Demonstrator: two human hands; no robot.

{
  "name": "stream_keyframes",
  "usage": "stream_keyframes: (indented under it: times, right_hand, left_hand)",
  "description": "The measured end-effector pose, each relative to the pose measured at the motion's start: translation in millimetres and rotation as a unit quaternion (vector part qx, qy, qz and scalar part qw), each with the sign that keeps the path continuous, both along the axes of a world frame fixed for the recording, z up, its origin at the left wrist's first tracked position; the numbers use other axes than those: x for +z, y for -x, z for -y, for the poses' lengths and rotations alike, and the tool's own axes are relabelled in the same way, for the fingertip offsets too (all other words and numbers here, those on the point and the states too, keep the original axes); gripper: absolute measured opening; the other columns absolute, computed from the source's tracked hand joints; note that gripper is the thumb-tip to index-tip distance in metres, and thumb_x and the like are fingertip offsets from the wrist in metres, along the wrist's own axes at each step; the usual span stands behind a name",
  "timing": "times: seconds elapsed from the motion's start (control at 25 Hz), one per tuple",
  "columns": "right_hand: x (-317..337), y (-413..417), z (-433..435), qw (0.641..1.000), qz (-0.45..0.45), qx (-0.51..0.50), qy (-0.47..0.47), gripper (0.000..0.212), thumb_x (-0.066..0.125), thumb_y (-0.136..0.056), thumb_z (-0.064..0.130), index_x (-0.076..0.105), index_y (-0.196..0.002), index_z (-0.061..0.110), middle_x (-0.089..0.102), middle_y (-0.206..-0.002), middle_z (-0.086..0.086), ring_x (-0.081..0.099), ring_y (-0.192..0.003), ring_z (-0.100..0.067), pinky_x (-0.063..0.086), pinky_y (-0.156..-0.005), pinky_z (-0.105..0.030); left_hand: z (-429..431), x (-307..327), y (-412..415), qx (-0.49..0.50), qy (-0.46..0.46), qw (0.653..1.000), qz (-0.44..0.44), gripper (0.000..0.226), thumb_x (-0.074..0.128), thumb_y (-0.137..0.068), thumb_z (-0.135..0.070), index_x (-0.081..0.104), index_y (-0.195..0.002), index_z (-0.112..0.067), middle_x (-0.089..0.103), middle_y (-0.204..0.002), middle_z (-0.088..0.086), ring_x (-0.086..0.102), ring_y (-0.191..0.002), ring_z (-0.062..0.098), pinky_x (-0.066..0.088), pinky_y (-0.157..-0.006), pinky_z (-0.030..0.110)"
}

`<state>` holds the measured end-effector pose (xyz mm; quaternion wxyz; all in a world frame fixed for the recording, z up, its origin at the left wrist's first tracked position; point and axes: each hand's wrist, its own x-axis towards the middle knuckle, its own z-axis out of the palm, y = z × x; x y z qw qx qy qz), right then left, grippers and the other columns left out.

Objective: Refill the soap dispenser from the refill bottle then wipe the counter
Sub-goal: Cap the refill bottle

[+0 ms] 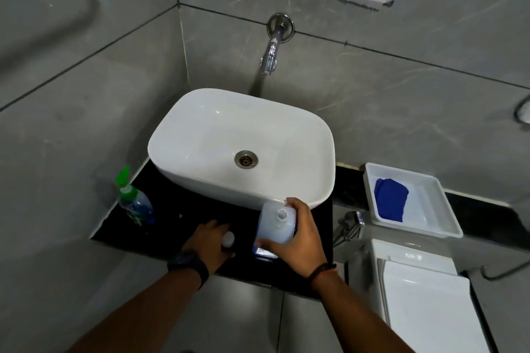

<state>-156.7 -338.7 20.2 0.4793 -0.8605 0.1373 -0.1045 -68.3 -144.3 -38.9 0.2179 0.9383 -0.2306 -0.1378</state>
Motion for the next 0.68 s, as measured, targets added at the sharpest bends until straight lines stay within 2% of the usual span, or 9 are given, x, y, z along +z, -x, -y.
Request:
stream_keyframes:
  times: [0.08,0.2,0.28,0.36,0.48,0.6,0.68]
  right_hand:
    - [-7.5,-1.6,1.2,1.0,-0.018,0.013,0.011,0.097,0.087,-0.043,0.054,0.038,-0.124,0.036,0.049,-0.12,0.013,0.05,-0.111,-0.006,0.049,-0.09,-0.025]
    - [-14.7,-1.2,5.4,0.999,-0.026,0.022,-0.001,0.086,0.088,-0.047,0.041,0.038,-0.117,0.043,0.053,-0.112,0.018,0.054,-0.101,0.001,0.048,-0.076,-0.012]
    - [-16.2,0.1,7.0,0.999,-0.036,0.013,-0.008,0.082,0.088,-0.046,0.042,0.039,-0.111,0.043,0.056,-0.105,0.019,0.056,-0.093,0.006,0.044,-0.066,-0.005]
    - [-14.7,0.8,7.8,0.999,-0.042,-0.001,-0.001,0.078,0.087,-0.044,0.046,0.041,-0.107,0.043,0.059,-0.1,0.018,0.057,-0.089,0.007,0.044,-0.062,-0.005]
    - [-5.8,3.6,8.2,0.999,-0.046,0.0,0.013,0.074,0.085,-0.046,0.052,0.043,-0.106,0.044,0.062,-0.098,0.018,0.06,-0.088,0.003,0.05,-0.064,-0.011]
    - [18.5,6.9,10.0,0.998,-0.039,-0.01,0.039,0.074,0.082,-0.044,0.061,0.044,-0.105,0.044,0.064,-0.094,0.017,0.061,-0.084,0.0,0.054,-0.064,-0.022]
    - [41.1,7.9,12.2,0.998,-0.021,-0.011,0.051,0.075,0.081,-0.042,0.066,0.043,-0.104,0.047,0.063,-0.092,0.019,0.06,-0.083,0.0,0.055,-0.064,-0.025]
  left_hand:
    - [0.1,-7.4,-2.0,-0.012,-0.019,1.0,0.001,0.042,0.074,-0.07,-0.031,0.062,-0.107,-0.017,0.057,-0.113,0.009,0.054,-0.102,0.031,0.047,-0.083,0.034]
    - [1.0,-16.3,-7.6,-0.03,-0.037,0.999,0.01,0.027,0.068,-0.076,-0.03,0.065,-0.099,-0.016,0.06,-0.109,0.008,0.055,-0.102,0.028,0.045,-0.082,0.031]
    - [0.6,-19.3,-8.4,-0.031,-0.036,0.999,0.013,0.021,0.065,-0.079,-0.029,0.065,-0.094,-0.014,0.062,-0.106,0.009,0.057,-0.098,0.026,0.044,-0.078,0.028]
    - [0.8,-16.3,-6.1,-0.017,-0.006,1.0,0.021,0.018,0.064,-0.08,-0.027,0.066,-0.09,-0.013,0.063,-0.099,0.01,0.06,-0.092,0.027,0.043,-0.072,0.027]
    - [7.7,12.9,-1.1,0.031,0.143,0.988,0.053,0.017,0.071,-0.077,-0.023,0.07,-0.089,-0.011,0.065,-0.093,0.009,0.063,-0.086,0.025,0.045,-0.073,0.024]
    - [20.7,76.3,-0.6,0.071,0.314,0.943,0.089,0.022,0.074,-0.076,-0.018,0.071,-0.097,-0.013,0.064,-0.095,0.002,0.06,-0.084,0.009,0.042,-0.077,0.01]
    - [29.2,122.7,-0.1,0.055,0.386,0.911,0.135,0.024,0.07,-0.078,-0.022,0.07,-0.1,-0.011,0.063,-0.091,0.001,0.057,-0.076,0.004,0.043,-0.072,0.01]
